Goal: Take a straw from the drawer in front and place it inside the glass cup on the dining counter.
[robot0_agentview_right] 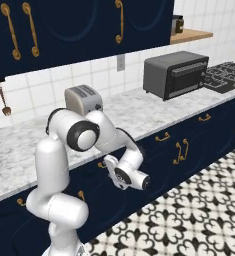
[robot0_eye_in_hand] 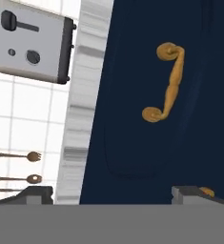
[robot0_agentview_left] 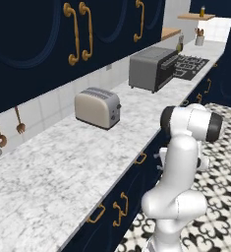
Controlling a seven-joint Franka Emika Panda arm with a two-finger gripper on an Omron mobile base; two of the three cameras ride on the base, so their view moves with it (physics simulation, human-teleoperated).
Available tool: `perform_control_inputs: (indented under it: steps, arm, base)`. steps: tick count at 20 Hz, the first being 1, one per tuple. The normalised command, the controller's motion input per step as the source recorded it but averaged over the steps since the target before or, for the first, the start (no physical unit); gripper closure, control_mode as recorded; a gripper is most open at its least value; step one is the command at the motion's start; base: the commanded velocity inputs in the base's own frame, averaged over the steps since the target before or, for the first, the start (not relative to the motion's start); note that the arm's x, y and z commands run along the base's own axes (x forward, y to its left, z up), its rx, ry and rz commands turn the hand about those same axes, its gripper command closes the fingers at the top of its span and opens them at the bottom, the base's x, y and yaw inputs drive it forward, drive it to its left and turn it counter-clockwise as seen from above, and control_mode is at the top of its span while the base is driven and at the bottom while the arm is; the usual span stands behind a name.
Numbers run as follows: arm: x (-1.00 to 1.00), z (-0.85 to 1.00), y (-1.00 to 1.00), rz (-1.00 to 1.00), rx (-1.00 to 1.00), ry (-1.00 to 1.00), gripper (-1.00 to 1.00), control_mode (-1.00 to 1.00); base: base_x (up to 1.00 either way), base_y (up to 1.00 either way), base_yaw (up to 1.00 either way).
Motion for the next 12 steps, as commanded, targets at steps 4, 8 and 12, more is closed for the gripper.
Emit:
perform_control_inputs:
  steps: [4,8,12]
  arm:
    - [0.29,-0.37,0.0,0.0,0.0,0.0,-1.0,-1.0]
    - [0.32,-0.28,0.0,0.0,0.0,0.0,-1.0,-1.0]
    - [0.25,-0.12,0.0,0.0,0.01,0.0,-1.0,-1.0]
  base:
    - [0.0,0.0,0.0]
    - [0.0,0.0,0.0]
    - [0.0,0.0,0.0]
